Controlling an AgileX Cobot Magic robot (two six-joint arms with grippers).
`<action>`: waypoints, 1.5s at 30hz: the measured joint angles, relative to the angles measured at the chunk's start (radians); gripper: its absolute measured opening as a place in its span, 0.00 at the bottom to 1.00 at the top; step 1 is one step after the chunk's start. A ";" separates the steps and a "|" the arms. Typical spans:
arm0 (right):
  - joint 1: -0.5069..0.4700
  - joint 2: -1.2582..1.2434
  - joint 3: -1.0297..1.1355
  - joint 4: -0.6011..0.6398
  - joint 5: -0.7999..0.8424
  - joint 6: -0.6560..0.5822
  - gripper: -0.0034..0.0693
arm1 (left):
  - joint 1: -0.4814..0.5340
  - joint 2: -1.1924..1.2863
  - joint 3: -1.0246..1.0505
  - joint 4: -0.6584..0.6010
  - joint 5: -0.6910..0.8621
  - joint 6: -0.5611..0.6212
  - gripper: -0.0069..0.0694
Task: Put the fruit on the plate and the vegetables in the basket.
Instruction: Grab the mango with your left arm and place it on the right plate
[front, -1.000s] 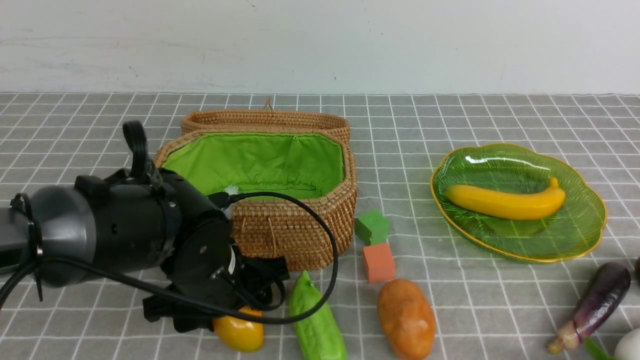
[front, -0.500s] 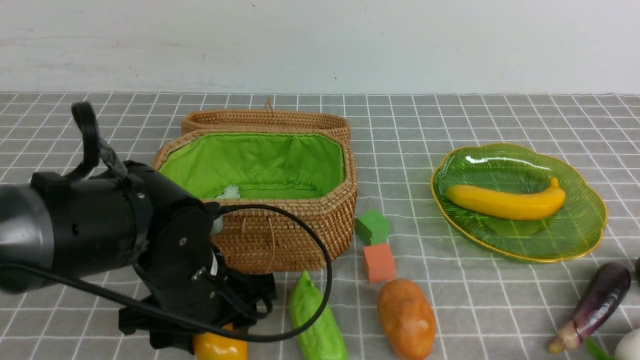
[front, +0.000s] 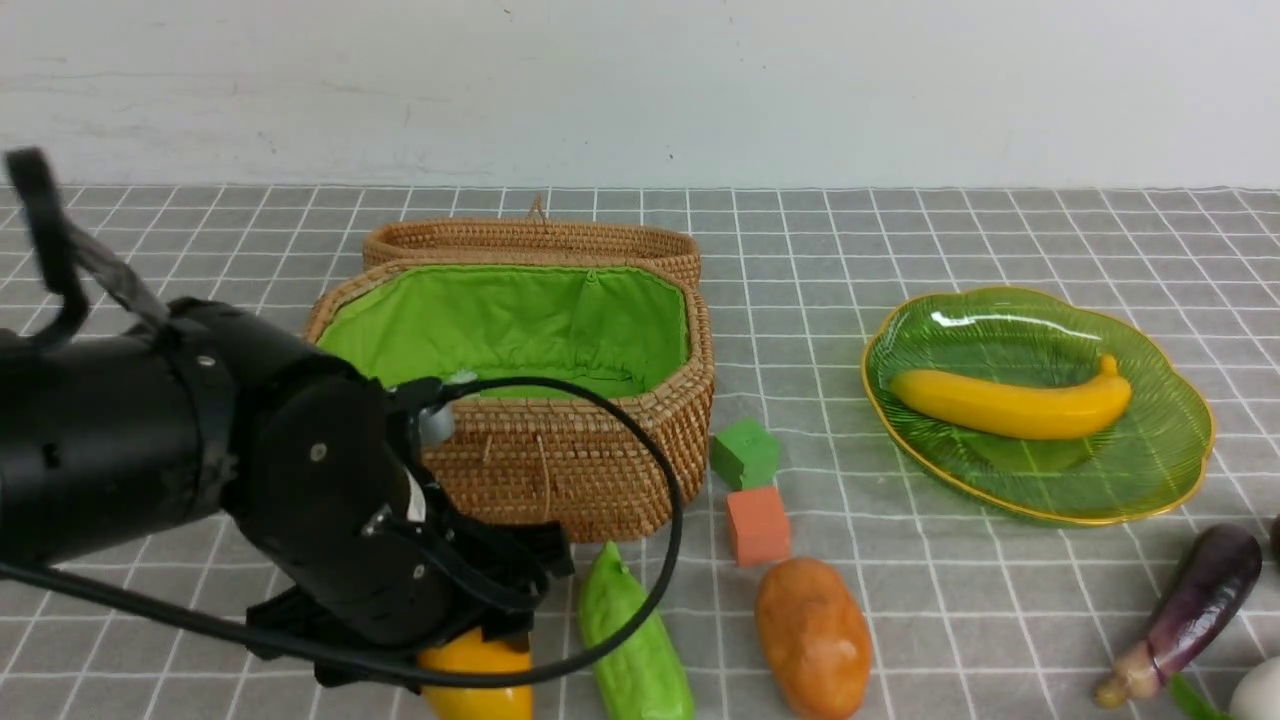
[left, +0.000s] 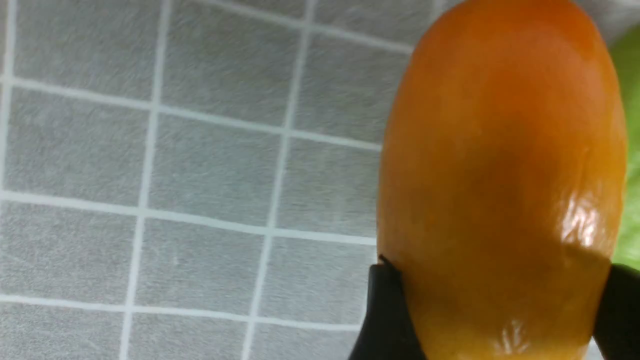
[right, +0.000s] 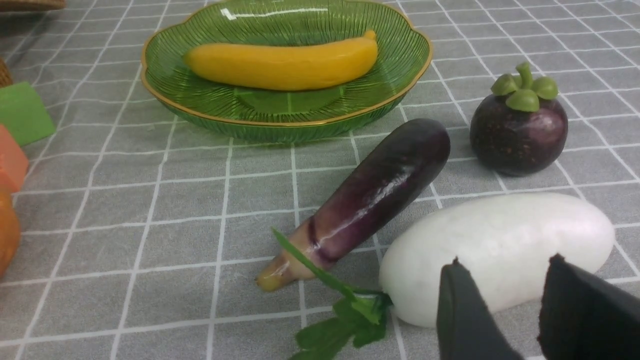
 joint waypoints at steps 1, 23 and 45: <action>0.000 0.000 0.000 0.000 0.000 0.000 0.38 | 0.000 -0.006 -0.004 -0.007 0.003 0.009 0.72; 0.000 0.000 0.000 0.000 0.000 -0.001 0.38 | -0.034 0.268 -0.632 -0.339 0.078 0.447 0.72; 0.000 0.000 0.000 0.000 0.000 -0.001 0.38 | -0.227 0.966 -1.345 -0.361 -0.136 0.251 0.74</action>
